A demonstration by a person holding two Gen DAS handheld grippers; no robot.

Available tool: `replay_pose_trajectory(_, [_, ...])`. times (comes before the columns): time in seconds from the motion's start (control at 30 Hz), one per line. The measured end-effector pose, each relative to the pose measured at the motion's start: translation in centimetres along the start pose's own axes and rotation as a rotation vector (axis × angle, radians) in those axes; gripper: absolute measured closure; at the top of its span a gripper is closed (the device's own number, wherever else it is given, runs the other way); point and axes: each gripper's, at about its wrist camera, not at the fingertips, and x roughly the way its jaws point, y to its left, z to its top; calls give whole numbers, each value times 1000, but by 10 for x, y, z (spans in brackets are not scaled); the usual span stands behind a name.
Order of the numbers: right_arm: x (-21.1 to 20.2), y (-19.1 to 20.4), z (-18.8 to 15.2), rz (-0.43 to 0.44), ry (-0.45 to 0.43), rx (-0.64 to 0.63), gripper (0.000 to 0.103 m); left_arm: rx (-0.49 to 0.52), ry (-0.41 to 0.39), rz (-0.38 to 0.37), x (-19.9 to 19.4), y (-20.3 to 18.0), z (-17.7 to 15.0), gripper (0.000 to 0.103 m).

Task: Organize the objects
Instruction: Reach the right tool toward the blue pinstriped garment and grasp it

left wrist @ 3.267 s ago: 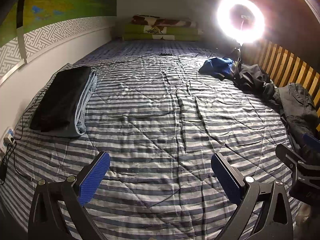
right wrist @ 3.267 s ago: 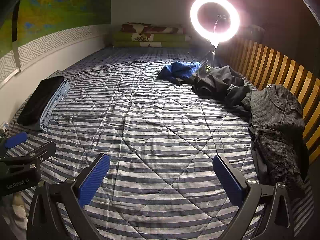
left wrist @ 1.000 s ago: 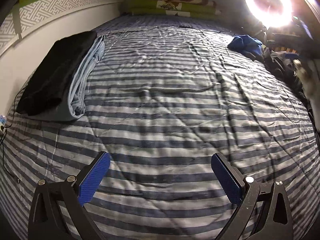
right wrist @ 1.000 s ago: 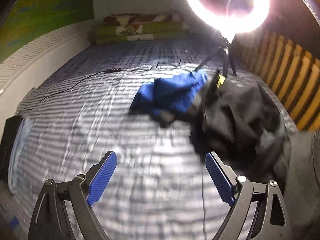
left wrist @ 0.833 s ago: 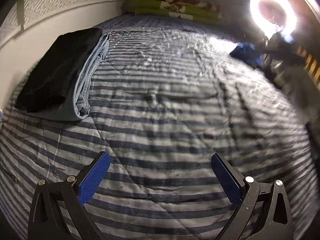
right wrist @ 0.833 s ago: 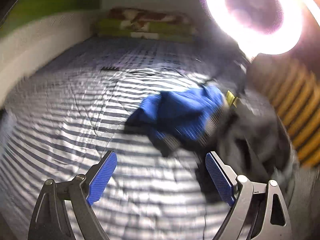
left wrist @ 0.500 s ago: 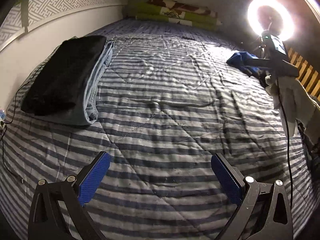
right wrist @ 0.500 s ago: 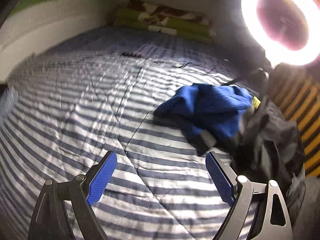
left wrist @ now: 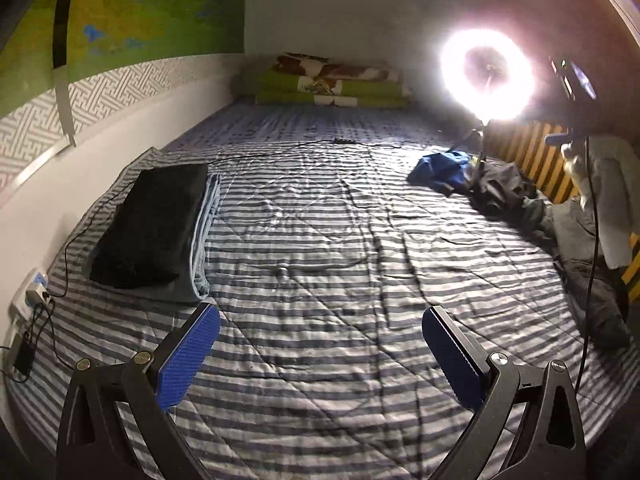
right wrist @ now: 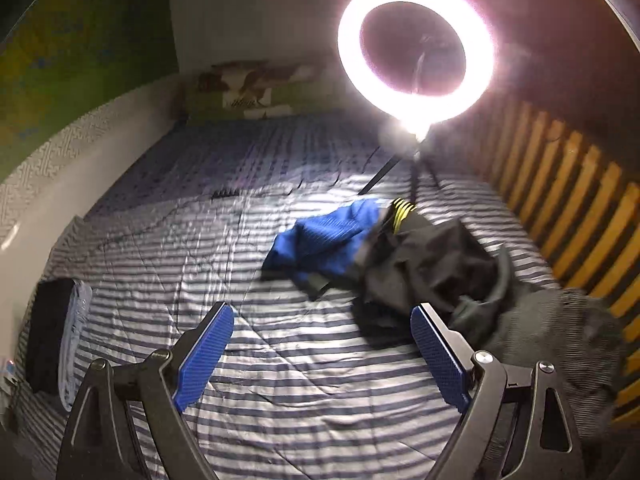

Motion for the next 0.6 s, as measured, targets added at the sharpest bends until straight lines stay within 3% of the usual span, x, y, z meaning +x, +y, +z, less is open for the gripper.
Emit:
replay_pose_trajectory(0.13, [-38, -13, 22, 29, -23, 69, 15, 61, -32, 7, -33, -11, 19, 1])
replay_pose_trajectory(0.33, [-86, -2, 76, -10, -128, 8, 15, 116, -106, -20, -74, -20, 82, 1])
replay_pose_trajectory(0.43, [-78, 4, 98, -43, -117, -20, 15, 145, -149, -18, -77, -26, 120, 1])
replay_pose_trajectory(0.6, [0, -1, 112, -61, 6, -33, 15, 166, -135, -72, -41, -30, 140, 1])
